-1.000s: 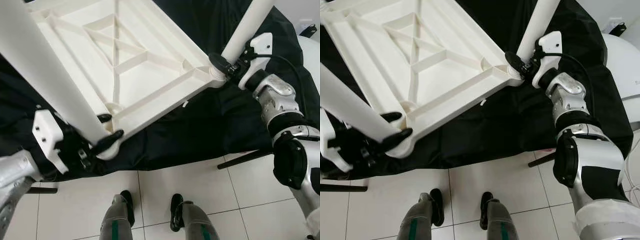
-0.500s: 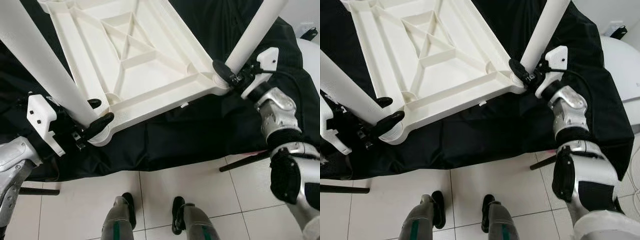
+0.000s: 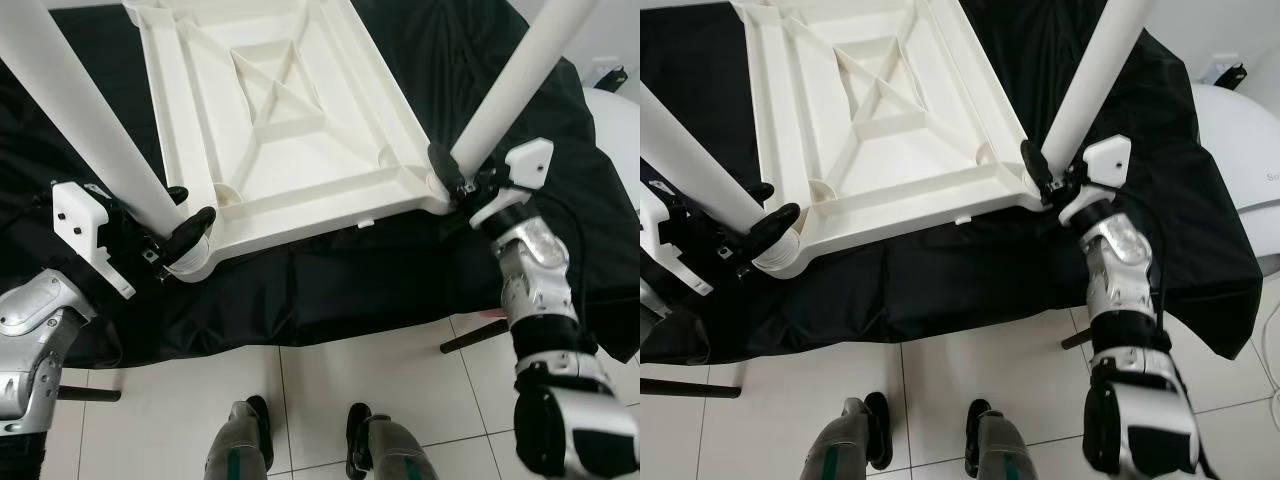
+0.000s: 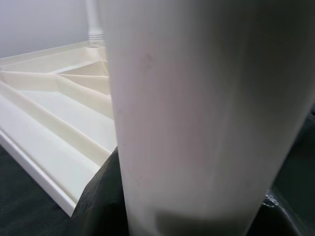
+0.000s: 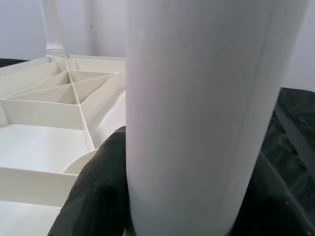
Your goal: Building children table
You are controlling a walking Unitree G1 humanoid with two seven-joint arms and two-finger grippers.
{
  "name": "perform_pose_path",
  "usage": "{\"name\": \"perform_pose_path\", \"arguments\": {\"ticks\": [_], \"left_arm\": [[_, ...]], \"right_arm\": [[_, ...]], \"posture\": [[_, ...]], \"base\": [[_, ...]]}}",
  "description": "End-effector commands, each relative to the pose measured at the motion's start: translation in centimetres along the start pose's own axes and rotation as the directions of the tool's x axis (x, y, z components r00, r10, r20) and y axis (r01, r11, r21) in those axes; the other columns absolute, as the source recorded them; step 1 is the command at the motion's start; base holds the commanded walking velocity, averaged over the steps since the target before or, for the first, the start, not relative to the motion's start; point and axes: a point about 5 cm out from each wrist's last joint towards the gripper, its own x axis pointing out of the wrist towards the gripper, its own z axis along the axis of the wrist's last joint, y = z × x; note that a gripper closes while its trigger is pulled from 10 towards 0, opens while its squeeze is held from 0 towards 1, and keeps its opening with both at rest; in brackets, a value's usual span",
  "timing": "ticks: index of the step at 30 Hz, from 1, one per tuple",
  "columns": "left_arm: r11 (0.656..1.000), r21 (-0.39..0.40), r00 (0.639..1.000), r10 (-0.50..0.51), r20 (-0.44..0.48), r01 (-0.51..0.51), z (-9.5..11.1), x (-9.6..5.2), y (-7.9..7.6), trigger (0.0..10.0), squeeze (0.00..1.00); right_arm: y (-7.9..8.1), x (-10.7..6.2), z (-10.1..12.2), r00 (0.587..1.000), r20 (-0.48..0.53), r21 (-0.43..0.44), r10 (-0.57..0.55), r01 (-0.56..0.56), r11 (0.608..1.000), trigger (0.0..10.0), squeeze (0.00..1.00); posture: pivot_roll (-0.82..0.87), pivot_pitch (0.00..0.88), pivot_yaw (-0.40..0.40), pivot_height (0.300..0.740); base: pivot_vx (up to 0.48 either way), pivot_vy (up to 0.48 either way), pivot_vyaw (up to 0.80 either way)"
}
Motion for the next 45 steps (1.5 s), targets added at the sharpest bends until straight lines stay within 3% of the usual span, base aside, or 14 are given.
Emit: {"name": "perform_pose_path", "arguments": {"ticks": [1, 11, 19, 24, 30, 32, 39, 41, 42, 43, 45], "left_arm": [[0.960, -0.063, 0.946, 0.255, -0.202, -0.272, -4.4, -0.7, 0.1, 10.0, 0.00], [0.930, -0.085, 0.925, 0.340, -0.169, -0.357, -4.4, 0.2, -0.1, 10.0, 0.00], [0.898, -0.096, 0.897, 0.412, -0.163, -0.430, -4.5, 0.5, -0.3, 10.0, 0.00], [0.856, -0.080, 0.853, 0.495, -0.165, -0.511, -4.5, 0.2, 0.0, 10.0, 0.00], [0.818, -0.139, 0.826, 0.534, -0.178, -0.559, -4.6, 0.6, -1.2, 10.0, 0.00], [0.780, -0.149, 0.793, 0.583, -0.177, -0.607, -4.7, 0.7, -1.7, 10.0, 0.00], [0.770, -0.127, 0.779, 0.605, -0.163, -0.625, -4.7, 1.1, -2.8, 10.0, 0.00], [0.776, -0.088, 0.778, 0.608, -0.158, -0.625, -4.6, 1.3, -3.0, 10.0, 0.00], [0.771, -0.085, 0.772, 0.613, -0.167, -0.631, -4.7, 1.4, -2.9, 10.0, 0.00], [0.740, -0.107, 0.744, 0.640, -0.192, -0.664, -4.8, 1.3, -2.5, 10.0, 0.00], [0.739, -0.085, 0.737, 0.642, -0.211, -0.668, -5.0, 1.4, -2.3, 10.0, 0.00]], "right_arm": [[0.8, -1.2, -2.3, 0.994, -0.108, 0.058, -0.010, 0.016, 0.998, 10.0, 0.00], [1.7, -2.6, -3.0, 0.975, -0.181, 0.082, -0.125, 0.142, 0.987, 10.0, 0.00], [2.6, -2.9, -3.0, 0.969, -0.171, 0.085, -0.178, 0.194, 0.977, 10.0, 0.00], [3.0, -2.8, -2.9, 0.964, -0.180, 0.079, -0.195, 0.212, 0.974, 10.0, 0.00], [4.2, -2.6, -3.1, 0.966, -0.193, 0.091, -0.175, 0.195, 0.976, 10.0, 0.00], [5.0, -2.7, -3.6, 0.963, -0.205, 0.101, -0.177, 0.201, 0.974, 10.0, 0.00], [5.6, -2.7, -3.8, 0.962, -0.216, 0.114, -0.167, 0.195, 0.974, 10.0, 0.00], [5.6, -2.6, -3.9, 0.960, -0.224, 0.116, -0.167, 0.196, 0.974, 10.0, 0.00], [5.6, -2.7, -4.0, 0.959, -0.227, 0.117, -0.167, 0.197, 0.973, 10.0, 0.00], [5.7, -2.7, -4.0, 0.959, -0.230, 0.120, -0.167, 0.198, 0.973, 10.0, 0.00], [5.9, -2.6, -4.1, 0.958, -0.231, 0.124, -0.169, 0.201, 0.972, 10.0, 0.00]], "posture": [[-0.03, 0.298, -0.015, 0.740], [-0.03, 0.283, -0.011, 0.740], [-0.02, 0.265, -0.007, 0.740], [-0.01, 0.259, -0.009, 0.740], [-0.01, 0.251, -0.015, 0.740], [-0.02, 0.237, -0.021, 0.740], [-0.01, 0.224, -0.023, 0.740], [-0.01, 0.215, -0.025, 0.740], [0.00, 0.210, -0.026, 0.740], [0.00, 0.210, -0.026, 0.740], [0.00, 0.200, -0.026, 0.740]], "base": [[0.000, 0.000, 0.00], [0.000, 0.000, 0.00], [0.000, 0.000, 0.00], [0.000, 0.000, 0.00], [0.000, 0.000, 0.00], [0.000, 0.000, 0.00], [0.000, 0.000, 0.00], [0.000, 0.000, 0.00], [0.000, 0.000, 0.00], [0.000, 0.000, 0.00], [0.000, 0.000, 0.00]]}}
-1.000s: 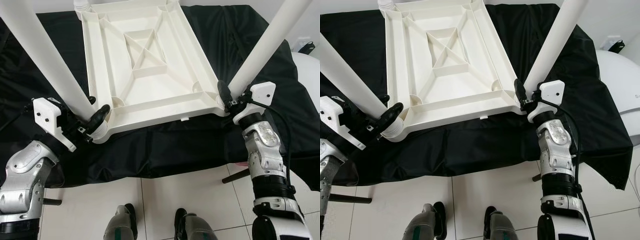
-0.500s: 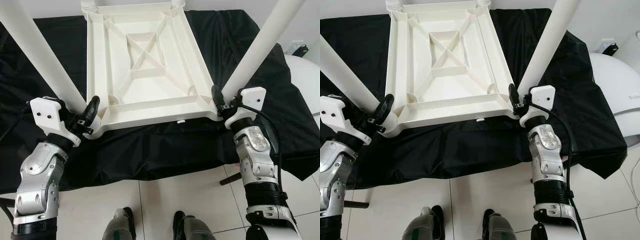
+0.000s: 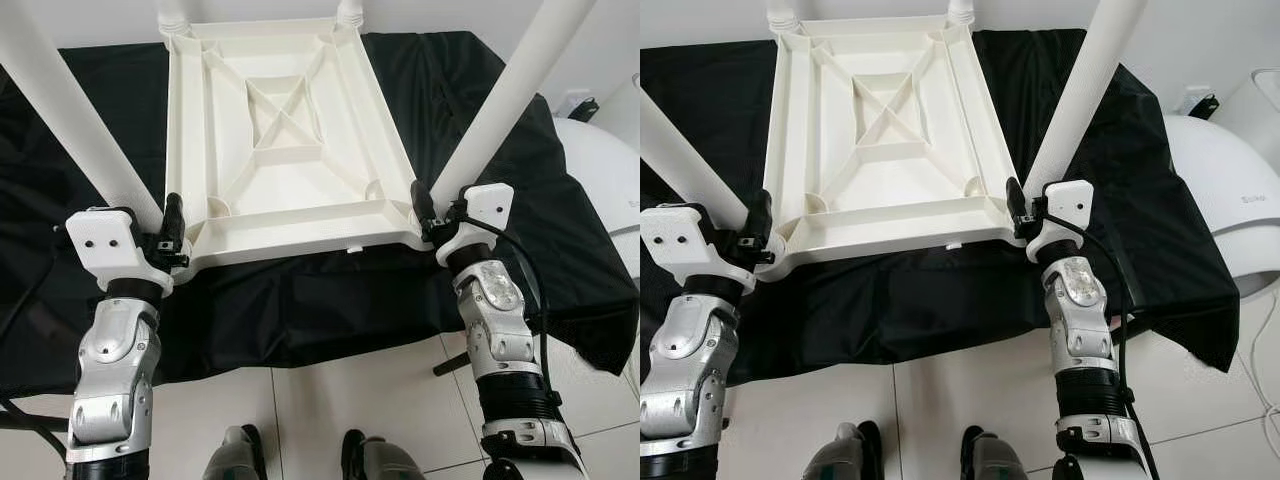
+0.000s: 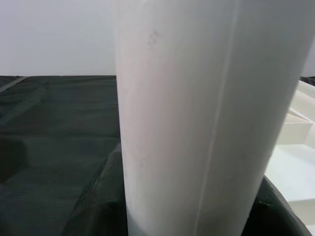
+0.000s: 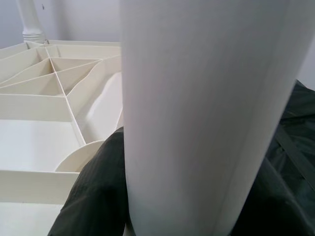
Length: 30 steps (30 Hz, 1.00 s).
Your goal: Building children table
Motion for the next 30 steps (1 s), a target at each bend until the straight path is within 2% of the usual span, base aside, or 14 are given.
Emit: {"name": "perform_pose_path", "arguments": {"ticks": [1, 4, 6, 7, 10, 13, 18, 30], "left_arm": [[0.999, 0.003, 0.979, 0.043, -0.198, -0.043, -3.6, -0.5, 0.1, 10.0, 0.00], [0.999, 0.002, 0.978, 0.049, -0.201, -0.049, -3.7, -0.5, 0.1, 10.0, 0.00], [1.000, 0.004, 0.979, 0.012, -0.203, -0.011, -3.8, -0.2, -0.6, 10.0, 0.00], [1.000, -0.012, 0.980, 0.002, -0.200, -0.004, -3.7, -0.1, -0.7, 10.0, 0.00], [1.000, 0.007, 0.979, -0.008, -0.202, 0.009, -3.8, 0.0, -0.9, 10.0, 0.00], [1.000, 0.008, 0.979, 0.009, -0.206, -0.008, -3.7, 0.2, -0.7, 10.0, 0.00], [0.997, 0.069, 0.982, 0.058, -0.182, -0.046, -3.2, 0.2, -0.2, 10.0, 0.00], [0.994, 0.071, 0.980, 0.090, -0.177, -0.078, -3.1, 0.2, 0.2, 10.0, 0.00]], "right_arm": [[1.1, -0.8, -2.3, 0.995, -0.097, 0.071, 0.014, -0.008, 0.997, 10.0, 0.00], [1.2, -0.8, -2.4, 0.995, -0.097, 0.070, 0.014, -0.007, 0.997, 10.0, 0.00], [1.4, -0.9, -2.7, 0.994, -0.105, 0.076, 0.014, -0.006, 0.997, 10.0, 0.00], [1.4, -0.8, -2.6, 0.994, -0.106, 0.079, 0.008, 0.001, 0.997, 10.0, 0.00], [1.4, -0.8, -2.5, 0.994, -0.105, 0.067, 0.012, -0.005, 0.998, 10.0, 0.00], [1.2, -0.8, -2.4, 0.995, -0.100, 0.052, 0.011, -0.006, 0.999, 10.0, 0.00], [1.4, -1.1, -2.6, 0.994, -0.108, 0.066, 0.011, -0.004, 0.998, 10.0, 0.00], [1.9, -0.9, -2.8, 0.994, -0.107, 0.068, 0.003, 0.005, 0.998, 10.0, 0.00]], "posture": [[0.00, 0.191, -0.031, 0.740], [0.00, 0.191, -0.031, 0.740], [0.00, 0.191, -0.032, 0.740], [-0.01, 0.200, -0.031, 0.740], [-0.01, 0.200, -0.031, 0.740], [-0.01, 0.205, -0.026, 0.740], [-0.02, 0.208, -0.019, 0.740], [-0.01, 0.202, -0.015, 0.740]], "base": [[0.000, 0.000, 0.00], [0.000, 0.000, 0.00], [0.000, 0.000, 0.00], [0.000, 0.000, 0.00], [0.000, 0.000, 0.00], [0.000, 0.000, 0.00], [0.000, 0.000, 0.00], [0.000, 0.000, 0.00]]}}
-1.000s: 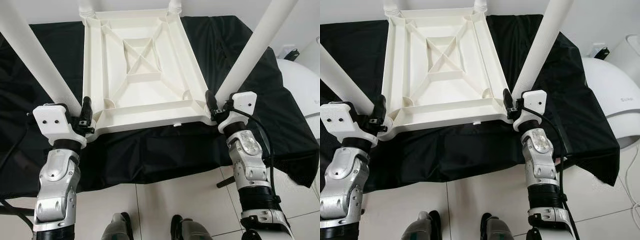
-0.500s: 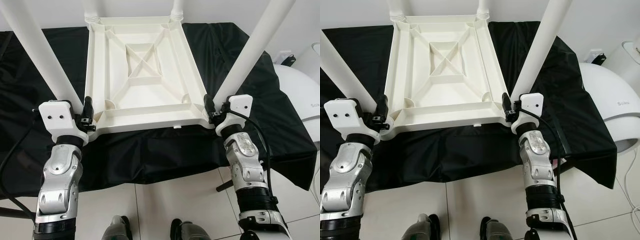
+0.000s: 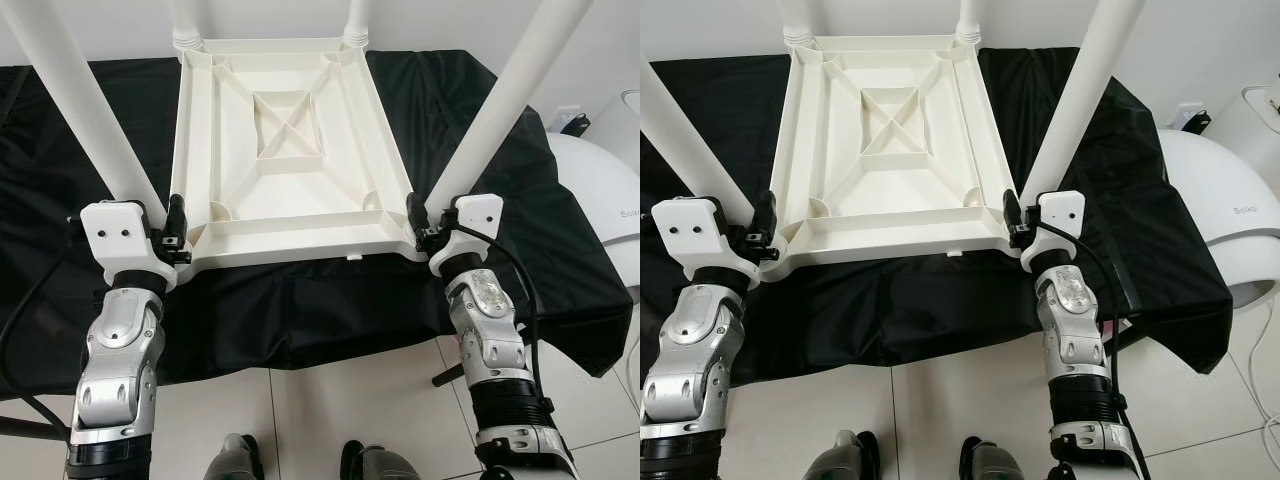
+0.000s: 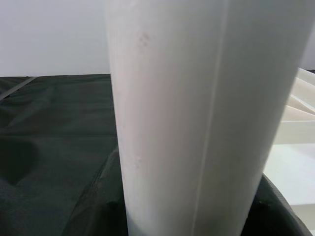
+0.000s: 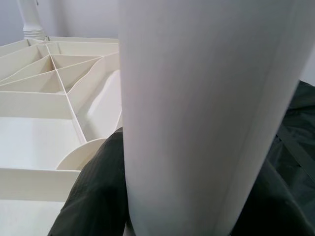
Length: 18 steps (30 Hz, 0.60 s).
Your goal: Building children table
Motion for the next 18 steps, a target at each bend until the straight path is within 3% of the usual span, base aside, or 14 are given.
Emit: {"name": "perform_pose_path", "arguments": {"ticks": [1, 18], "left_arm": [[0.998, 0.032, 0.989, 0.054, -0.137, -0.050, -2.63, -0.55, 0.15, 10.0, 0.00], [0.999, 0.014, 0.990, 0.041, -0.135, -0.039, -2.66, -0.55, -0.10, 10.0, 0.00]], "right_arm": [[1.40, -0.39, -1.81, 0.997, -0.076, 0.057, 0.033, -0.029, 0.998, 10.0, 0.00], [1.87, -0.36, -1.75, 0.997, -0.068, 0.053, 0.040, -0.036, 0.998, 10.0, 0.00]], "posture": [[-0.01, 0.202, -0.015, 0.740], [-0.01, 0.187, -0.020, 0.740]], "base": [[0.000, 0.000, 0.00], [0.000, 0.000, 0.00]]}}
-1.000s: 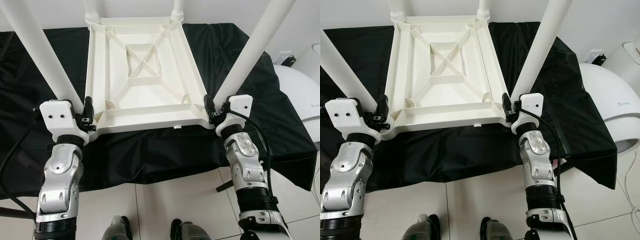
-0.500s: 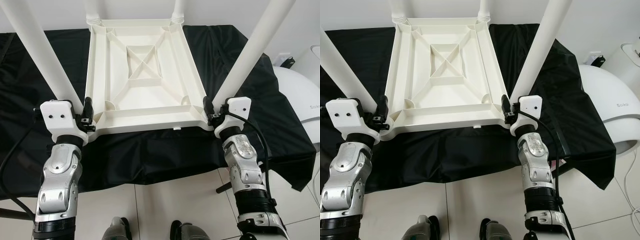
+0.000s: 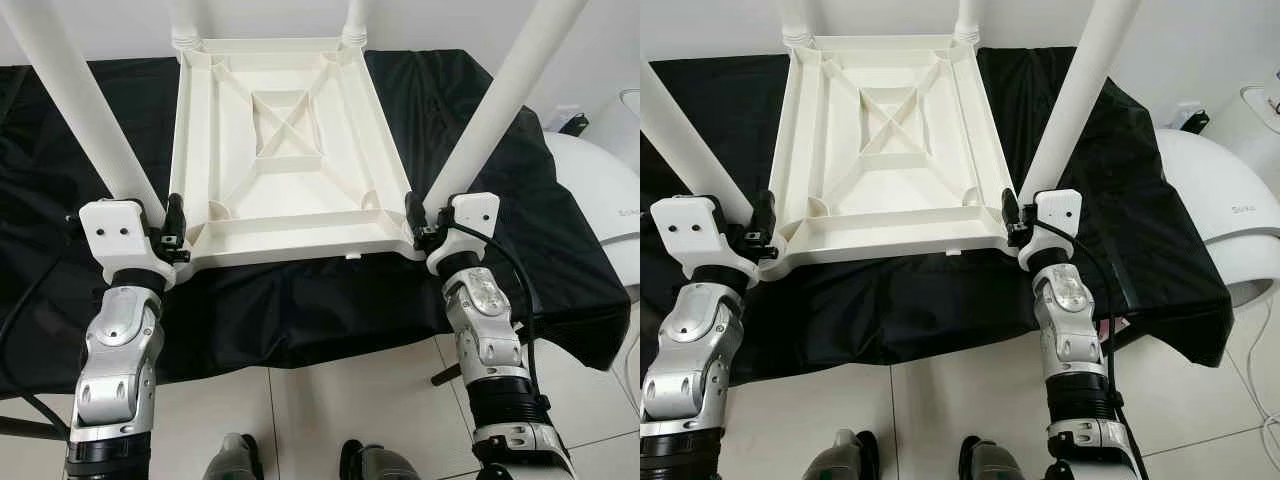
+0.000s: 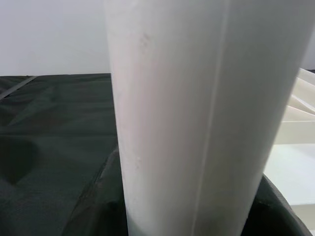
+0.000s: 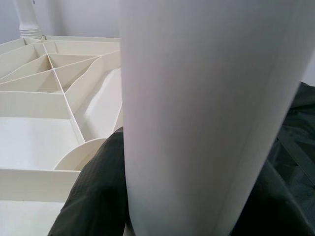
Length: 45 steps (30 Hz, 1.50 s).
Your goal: Building children table
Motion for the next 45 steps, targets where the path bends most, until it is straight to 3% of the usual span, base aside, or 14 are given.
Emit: {"name": "perform_pose_path", "arguments": {"ticks": [1, 45], "left_arm": [[0.999, 0.018, 0.991, 0.035, -0.130, -0.033, -2.57, -0.54, -0.19, 10.0, 0.00], [1.000, 0.013, 0.992, 0.000, -0.125, 0.002, -2.60, -0.18, -0.58, 10.0, 0.00]], "right_arm": [[1.64, -0.44, -1.73, 0.996, -0.071, 0.058, 0.049, -0.045, 0.997, 10.0, 0.00], [1.42, -0.52, -2.04, 0.996, -0.076, 0.052, 0.034, -0.030, 0.998, 10.0, 0.00]], "posture": [[-0.01, 0.187, -0.020, 0.740], [-0.01, 0.152, -0.025, 0.740]], "base": [[0.000, 0.000, 0.00], [0.000, 0.000, 0.00]]}}
